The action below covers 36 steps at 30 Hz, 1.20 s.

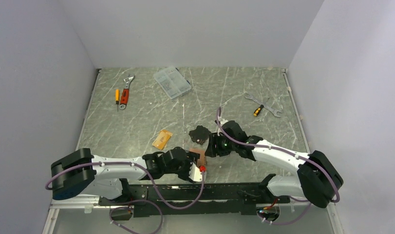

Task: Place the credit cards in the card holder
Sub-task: Open the card holder at the center of the board.

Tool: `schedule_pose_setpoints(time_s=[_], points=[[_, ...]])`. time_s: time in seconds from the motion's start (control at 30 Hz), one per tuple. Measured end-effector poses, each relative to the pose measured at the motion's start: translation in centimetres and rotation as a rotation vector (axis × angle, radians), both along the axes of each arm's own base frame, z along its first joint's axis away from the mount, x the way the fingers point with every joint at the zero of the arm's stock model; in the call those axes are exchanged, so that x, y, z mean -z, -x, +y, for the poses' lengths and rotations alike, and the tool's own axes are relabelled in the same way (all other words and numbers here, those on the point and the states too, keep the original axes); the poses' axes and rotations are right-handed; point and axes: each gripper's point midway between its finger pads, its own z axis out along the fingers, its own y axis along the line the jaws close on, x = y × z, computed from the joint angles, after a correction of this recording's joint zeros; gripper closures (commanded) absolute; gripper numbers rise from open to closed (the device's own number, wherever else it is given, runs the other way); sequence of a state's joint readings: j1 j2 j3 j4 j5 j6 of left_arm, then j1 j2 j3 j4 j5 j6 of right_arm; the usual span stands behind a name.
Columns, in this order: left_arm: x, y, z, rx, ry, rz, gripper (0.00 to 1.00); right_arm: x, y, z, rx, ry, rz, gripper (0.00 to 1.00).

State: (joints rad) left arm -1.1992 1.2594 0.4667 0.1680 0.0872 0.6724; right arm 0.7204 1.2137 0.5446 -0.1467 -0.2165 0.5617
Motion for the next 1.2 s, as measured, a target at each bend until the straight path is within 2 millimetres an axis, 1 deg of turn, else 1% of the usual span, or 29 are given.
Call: schedule_pose_setpoints(time_s=[0.1,0.2,0.3,0.37,0.43,0.5,0.57,0.6,0.7,0.8,0.97,1.03,1.2], points=[[0.1,-0.1,0.1,-0.008,-0.006,-0.003,0.29,0.3,0.4,0.3,-0.021,-0.009,0.024,0.43],[0.3,0.2,0.1,0.000,-0.013,-0.003,0.31,0.0,0.7,0.7,-0.040,-0.029,0.031,0.42],[0.7,0.8,0.2,0.015,-0.025,0.002,0.31,-0.3,0.9,1.2,-0.060,-0.042,0.036,0.43],[1.0,1.1,0.4,0.022,-0.035,0.005,0.33,-0.4,0.9,1.7,-0.075,-0.042,0.040,0.45],[1.4,1.3,0.7,0.026,-0.045,0.008,0.34,-0.3,1.0,2.2,-0.090,-0.036,0.045,0.48],[1.7,1.3,0.9,0.021,-0.053,0.005,0.40,0.0,1.3,2.7,-0.109,-0.025,0.054,0.53],[1.9,1.2,1.2,0.009,-0.059,0.000,0.46,0.5,1.6,3.0,-0.120,-0.008,0.063,0.60],[2.0,1.0,1.3,0.002,-0.058,-0.005,0.48,0.8,1.9,3.0,-0.125,0.001,0.070,0.67],[2.0,0.6,1.6,-0.022,-0.057,-0.023,0.53,1.3,2.1,2.9,-0.120,0.022,0.076,0.78],[1.6,0.0,1.4,-0.048,-0.038,-0.044,0.55,1.5,1.8,2.6,-0.095,0.036,0.066,0.84],[1.1,-0.6,1.4,-0.097,-0.016,-0.054,0.63,2.0,2.0,1.5,-0.060,0.056,0.059,0.96],[0.8,-0.9,1.5,-0.124,-0.007,-0.055,0.66,2.2,2.2,1.1,-0.050,0.061,0.058,1.00],[0.1,-1.8,2.0,-0.219,0.019,-0.041,0.73,3.1,3.0,-0.1,-0.031,0.079,0.069,1.00]])
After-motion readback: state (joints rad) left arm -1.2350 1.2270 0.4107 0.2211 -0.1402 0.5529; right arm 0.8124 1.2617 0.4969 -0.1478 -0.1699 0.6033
